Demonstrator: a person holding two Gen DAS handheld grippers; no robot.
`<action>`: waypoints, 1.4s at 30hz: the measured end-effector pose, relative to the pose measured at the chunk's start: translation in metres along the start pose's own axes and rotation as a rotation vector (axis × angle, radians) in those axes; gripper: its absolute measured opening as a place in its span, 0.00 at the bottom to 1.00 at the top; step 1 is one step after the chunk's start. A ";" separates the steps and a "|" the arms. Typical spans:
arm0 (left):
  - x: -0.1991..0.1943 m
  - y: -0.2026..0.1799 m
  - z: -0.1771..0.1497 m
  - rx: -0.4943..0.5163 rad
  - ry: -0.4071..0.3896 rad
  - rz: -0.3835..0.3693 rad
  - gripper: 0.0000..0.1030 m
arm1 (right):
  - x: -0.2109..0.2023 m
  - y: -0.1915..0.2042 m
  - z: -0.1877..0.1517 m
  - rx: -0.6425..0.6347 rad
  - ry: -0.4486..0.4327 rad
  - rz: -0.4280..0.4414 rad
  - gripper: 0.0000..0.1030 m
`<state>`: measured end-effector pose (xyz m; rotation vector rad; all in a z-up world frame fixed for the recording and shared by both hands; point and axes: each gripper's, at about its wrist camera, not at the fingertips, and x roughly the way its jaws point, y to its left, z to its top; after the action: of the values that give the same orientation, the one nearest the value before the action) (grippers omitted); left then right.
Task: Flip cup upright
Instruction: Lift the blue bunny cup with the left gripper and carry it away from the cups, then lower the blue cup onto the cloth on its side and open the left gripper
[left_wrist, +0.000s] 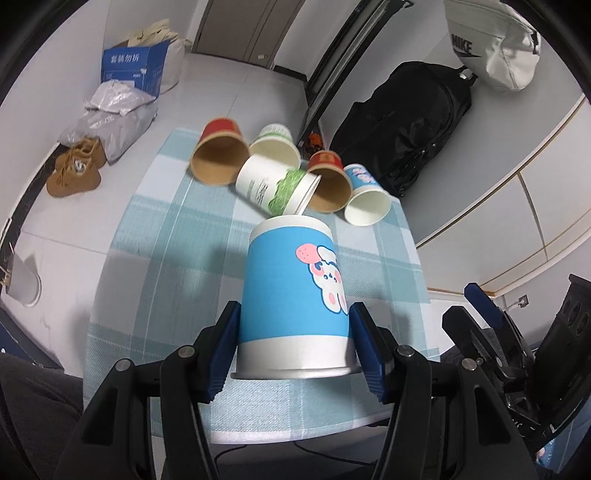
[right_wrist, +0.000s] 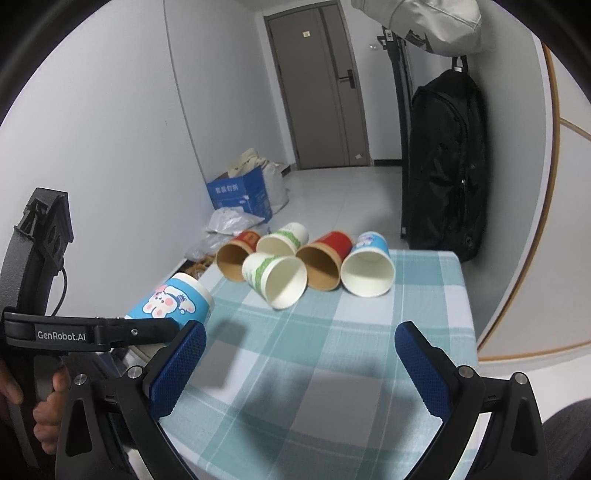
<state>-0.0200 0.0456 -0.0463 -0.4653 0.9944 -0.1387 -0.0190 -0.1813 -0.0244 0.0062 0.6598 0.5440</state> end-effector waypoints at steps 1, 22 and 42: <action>0.004 0.002 -0.001 -0.005 0.010 0.000 0.53 | 0.002 0.000 -0.002 0.000 0.009 -0.004 1.00; 0.045 0.033 -0.010 -0.126 0.152 -0.046 0.58 | 0.009 0.000 -0.015 -0.016 0.039 -0.045 1.00; 0.025 0.022 -0.003 -0.050 0.031 0.090 0.74 | 0.005 -0.002 -0.014 0.010 0.027 -0.004 1.00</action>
<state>-0.0111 0.0559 -0.0769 -0.4644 1.0492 -0.0406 -0.0227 -0.1832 -0.0389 0.0068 0.6884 0.5373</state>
